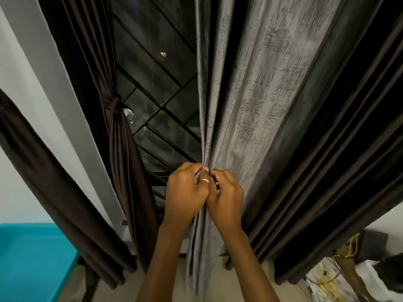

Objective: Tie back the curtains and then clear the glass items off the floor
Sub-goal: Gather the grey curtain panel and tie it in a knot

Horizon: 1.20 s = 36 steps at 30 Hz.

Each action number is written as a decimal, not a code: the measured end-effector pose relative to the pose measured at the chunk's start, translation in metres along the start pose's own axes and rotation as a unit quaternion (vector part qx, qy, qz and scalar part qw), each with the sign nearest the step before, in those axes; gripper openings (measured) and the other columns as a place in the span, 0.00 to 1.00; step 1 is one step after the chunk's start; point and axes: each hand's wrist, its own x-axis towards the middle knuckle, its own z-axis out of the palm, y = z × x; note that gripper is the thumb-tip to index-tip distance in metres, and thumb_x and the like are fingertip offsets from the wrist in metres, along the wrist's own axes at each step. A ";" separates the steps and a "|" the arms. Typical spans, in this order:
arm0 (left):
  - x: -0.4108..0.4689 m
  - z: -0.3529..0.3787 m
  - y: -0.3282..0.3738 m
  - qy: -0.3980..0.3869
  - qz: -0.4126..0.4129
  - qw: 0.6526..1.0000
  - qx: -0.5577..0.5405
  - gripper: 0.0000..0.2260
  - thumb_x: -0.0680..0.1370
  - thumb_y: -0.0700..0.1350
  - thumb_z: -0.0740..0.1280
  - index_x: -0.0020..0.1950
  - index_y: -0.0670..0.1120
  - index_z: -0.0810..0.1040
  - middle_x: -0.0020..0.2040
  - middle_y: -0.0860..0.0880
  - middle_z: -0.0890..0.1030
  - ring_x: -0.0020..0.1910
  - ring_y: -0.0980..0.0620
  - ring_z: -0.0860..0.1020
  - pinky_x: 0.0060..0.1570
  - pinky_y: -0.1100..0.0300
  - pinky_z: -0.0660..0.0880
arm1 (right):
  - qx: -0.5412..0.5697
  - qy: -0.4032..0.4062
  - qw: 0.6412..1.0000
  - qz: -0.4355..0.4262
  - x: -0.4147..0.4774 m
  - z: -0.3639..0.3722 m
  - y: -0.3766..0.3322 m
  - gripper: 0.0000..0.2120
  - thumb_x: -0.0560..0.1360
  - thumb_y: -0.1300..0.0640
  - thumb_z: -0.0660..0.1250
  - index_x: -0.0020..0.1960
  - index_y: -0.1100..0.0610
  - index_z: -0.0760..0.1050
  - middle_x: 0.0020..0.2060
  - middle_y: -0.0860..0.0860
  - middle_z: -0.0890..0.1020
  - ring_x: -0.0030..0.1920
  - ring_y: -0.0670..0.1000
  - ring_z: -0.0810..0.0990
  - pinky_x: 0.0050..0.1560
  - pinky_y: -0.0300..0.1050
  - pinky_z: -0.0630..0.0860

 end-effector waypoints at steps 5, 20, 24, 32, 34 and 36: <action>-0.004 0.000 0.022 0.017 -0.035 0.997 0.069 0.22 0.77 0.64 0.65 0.34 0.49 0.68 0.33 0.53 0.72 0.31 0.55 0.72 0.30 0.58 0.66 | 0.002 -0.010 1.000 -0.020 -0.004 0.000 -0.002 0.08 0.81 0.63 0.67 0.43 0.58 0.77 0.34 0.45 0.74 0.33 0.44 0.72 0.30 0.40 0.69; 0.003 -0.007 0.006 0.049 -0.014 0.995 0.084 0.23 0.81 0.50 0.66 0.30 0.49 0.61 0.28 0.53 0.66 0.26 0.53 0.66 0.28 0.59 0.60 | 0.037 0.087 0.959 0.265 0.059 -0.061 0.076 0.19 0.78 0.57 0.72 0.68 0.55 0.75 0.62 0.51 0.79 0.56 0.49 0.79 0.54 0.24 0.70; 0.003 -0.008 0.004 0.042 -0.013 0.996 0.084 0.23 0.81 0.50 0.67 0.30 0.49 0.60 0.28 0.53 0.65 0.26 0.52 0.65 0.28 0.59 0.59 | 0.086 -0.012 0.955 0.285 0.091 -0.068 0.094 0.28 0.77 0.54 0.74 0.74 0.54 0.68 0.64 0.47 0.77 0.65 0.46 0.75 0.67 0.46 0.74; 0.006 -0.012 0.001 0.047 -0.008 0.995 0.089 0.23 0.82 0.50 0.66 0.30 0.51 0.61 0.29 0.54 0.65 0.26 0.55 0.65 0.28 0.61 0.57 | 0.092 -0.028 0.967 0.237 0.100 -0.068 0.097 0.14 0.78 0.59 0.73 0.38 0.48 0.73 0.32 0.40 0.75 0.34 0.39 0.73 0.41 0.39 0.73; 0.006 -0.014 -0.001 0.061 -0.007 0.993 0.100 0.21 0.81 0.49 0.67 0.31 0.49 0.63 0.29 0.54 0.65 0.26 0.56 0.65 0.27 0.62 0.57 | 0.069 0.003 0.972 0.227 0.089 -0.073 0.094 0.19 0.78 0.57 0.72 0.33 0.46 0.69 0.28 0.39 0.73 0.31 0.39 0.71 0.40 0.41 0.72; 0.006 -0.014 -0.002 0.073 -0.009 0.992 0.106 0.20 0.81 0.49 0.67 0.32 0.50 0.63 0.30 0.55 0.64 0.26 0.56 0.63 0.27 0.63 0.55 | 0.050 0.026 0.975 0.216 0.074 -0.075 0.088 0.17 0.79 0.56 0.72 0.35 0.47 0.70 0.30 0.41 0.75 0.32 0.41 0.72 0.41 0.41 0.72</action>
